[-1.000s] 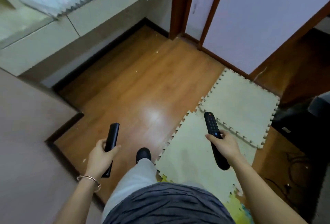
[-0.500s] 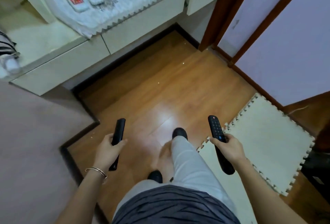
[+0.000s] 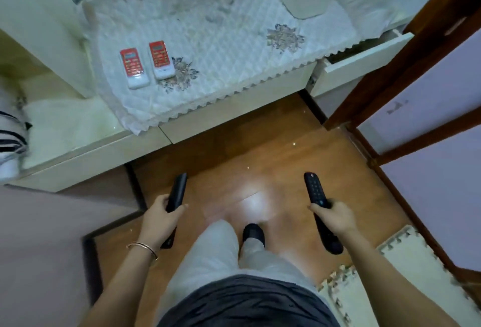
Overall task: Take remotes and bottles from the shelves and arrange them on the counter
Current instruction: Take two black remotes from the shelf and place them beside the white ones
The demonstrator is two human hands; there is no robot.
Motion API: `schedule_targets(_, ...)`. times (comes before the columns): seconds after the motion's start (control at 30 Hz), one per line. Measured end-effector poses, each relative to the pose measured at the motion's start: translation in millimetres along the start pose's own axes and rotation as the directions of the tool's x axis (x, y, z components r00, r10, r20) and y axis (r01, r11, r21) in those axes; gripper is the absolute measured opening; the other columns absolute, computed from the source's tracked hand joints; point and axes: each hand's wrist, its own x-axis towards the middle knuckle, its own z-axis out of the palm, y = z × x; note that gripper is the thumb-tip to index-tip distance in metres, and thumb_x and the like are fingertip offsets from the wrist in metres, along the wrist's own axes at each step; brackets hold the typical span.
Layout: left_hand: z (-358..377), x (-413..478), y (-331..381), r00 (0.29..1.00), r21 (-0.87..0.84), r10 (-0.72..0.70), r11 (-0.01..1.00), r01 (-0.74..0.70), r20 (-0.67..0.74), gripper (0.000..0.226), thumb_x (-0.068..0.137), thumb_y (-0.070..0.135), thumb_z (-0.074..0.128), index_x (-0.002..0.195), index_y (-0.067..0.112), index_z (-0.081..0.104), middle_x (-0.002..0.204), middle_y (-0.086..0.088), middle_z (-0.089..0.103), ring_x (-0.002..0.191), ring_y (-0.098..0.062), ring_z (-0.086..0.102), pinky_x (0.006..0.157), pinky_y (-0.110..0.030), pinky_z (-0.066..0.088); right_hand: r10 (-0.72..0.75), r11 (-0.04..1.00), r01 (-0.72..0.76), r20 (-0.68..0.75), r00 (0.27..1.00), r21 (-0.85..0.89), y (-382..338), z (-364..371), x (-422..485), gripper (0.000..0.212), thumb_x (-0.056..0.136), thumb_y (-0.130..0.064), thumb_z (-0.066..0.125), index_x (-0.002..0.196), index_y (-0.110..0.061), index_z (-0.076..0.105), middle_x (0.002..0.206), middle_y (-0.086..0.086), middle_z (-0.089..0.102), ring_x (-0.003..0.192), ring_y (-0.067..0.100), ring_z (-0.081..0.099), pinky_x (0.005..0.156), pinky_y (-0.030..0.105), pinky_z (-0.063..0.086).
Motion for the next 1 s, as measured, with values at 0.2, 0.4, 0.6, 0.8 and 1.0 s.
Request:
schedule_targets(0.2, -17.6, 54.4, 27.8, 0.994, -0.014, -0.105, 0.994, 0.104, -0.032, 0.054, 0.083, 0.032, 0.065, 0.128, 0.007, 0.047, 0.105, -0.006, 0.055, 0.087, -0.024, 0.054, 0.075, -0.034, 0.043, -0.034, 0.999, 0.035, -0.014, 0.999, 0.028, -78.9, -4.4, 67.2, 0.019, 0.081, -0.03, 0.067, 0.09, -0.016, 0.057, 0.087, 0.013, 0.065, 0.085, 0.033, 0.063, 0.07, 0.034, 0.047)
schedule_targets(0.4, -46.4, 119.0, 85.3, 0.999, -0.028, -0.034, 0.999, 0.033, -0.016, 0.049, 0.082, 0.029, 0.067, 0.122, 0.006, 0.05, 0.106, -0.009, 0.059, 0.082, -0.02, 0.053, 0.068, -0.03, 0.04, -0.042, 0.995, 0.044, 0.026, 0.999, -0.088, -148.8, 2.9, 99.0, 0.025, 0.078, -0.034, 0.069, 0.09, -0.013, 0.061, 0.073, 0.005, 0.062, 0.073, 0.027, 0.061, 0.062, 0.031, 0.047)
schedule_targets(0.6, -79.1, 148.0, 136.4, 0.957, 0.096, 0.043, 0.993, -0.073, 0.286, 0.034, 0.075, 0.029, 0.069, 0.103, 0.017, 0.054, 0.093, 0.003, 0.061, 0.08, -0.008, 0.058, 0.069, -0.024, 0.048, -0.338, 0.94, 0.339, 0.014, 0.941, -0.041, -269.1, -14.8, 113.6, 0.027, 0.081, -0.039, 0.068, 0.095, -0.025, 0.049, 0.088, -0.002, 0.055, 0.081, 0.018, 0.054, 0.072, 0.031, 0.045)
schedule_targets(0.8, -120.1, 165.5, 198.9, 0.91, 0.202, 0.073, 0.965, -0.167, 0.407, 0.042, 0.067, 0.042, 0.067, 0.104, 0.026, 0.053, 0.096, 0.008, 0.064, 0.085, -0.013, 0.06, 0.068, -0.018, 0.043, -0.463, 0.885, 0.465, 0.092, 0.882, -0.001, -357.6, -11.5, 140.9, 0.04, 0.081, -0.037, 0.067, 0.116, -0.021, 0.056, 0.093, -0.009, 0.056, 0.083, 0.017, 0.06, 0.065, 0.025, 0.045)
schedule_targets(1.0, -170.6, 166.5, 239.0, 0.93, -0.025, 0.088, 0.996, -0.084, 0.358, 0.025, 0.077, 0.026, 0.07, 0.095, 0.033, 0.055, 0.082, 0.005, 0.064, 0.047, -0.005, 0.053, 0.048, -0.016, 0.043, -0.568, 0.804, 0.592, 0.221, 0.793, -0.054, -412.5, 0.3, 174.6, 0.023, 0.082, -0.032, 0.067, 0.099, -0.028, 0.051, 0.08, -0.019, 0.052, 0.07, 0.004, 0.055, 0.058, 0.016, 0.042)
